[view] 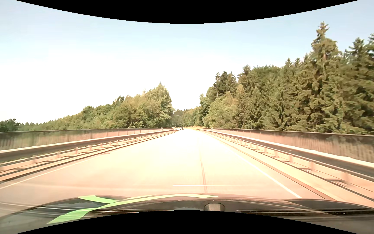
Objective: Follow the waypoints while adhering to traffic rules and regulations
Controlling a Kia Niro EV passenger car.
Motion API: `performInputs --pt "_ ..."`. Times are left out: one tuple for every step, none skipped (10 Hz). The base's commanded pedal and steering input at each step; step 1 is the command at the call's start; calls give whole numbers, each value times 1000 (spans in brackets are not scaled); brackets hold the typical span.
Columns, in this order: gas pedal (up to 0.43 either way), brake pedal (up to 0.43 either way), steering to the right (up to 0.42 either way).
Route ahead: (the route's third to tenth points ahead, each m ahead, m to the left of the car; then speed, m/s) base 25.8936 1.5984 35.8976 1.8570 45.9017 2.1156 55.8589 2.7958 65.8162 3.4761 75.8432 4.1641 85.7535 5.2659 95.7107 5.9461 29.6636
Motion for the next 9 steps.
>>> performInputs --pt "311 0 -9" --pt "319 0 -8" --pt "319 0 -8" --pt "311 0 -8" --pt "260 0 -8" --pt "248 0 -8" --pt "248 0 -9" --pt "260 0 -9" --pt "268 0 -9"
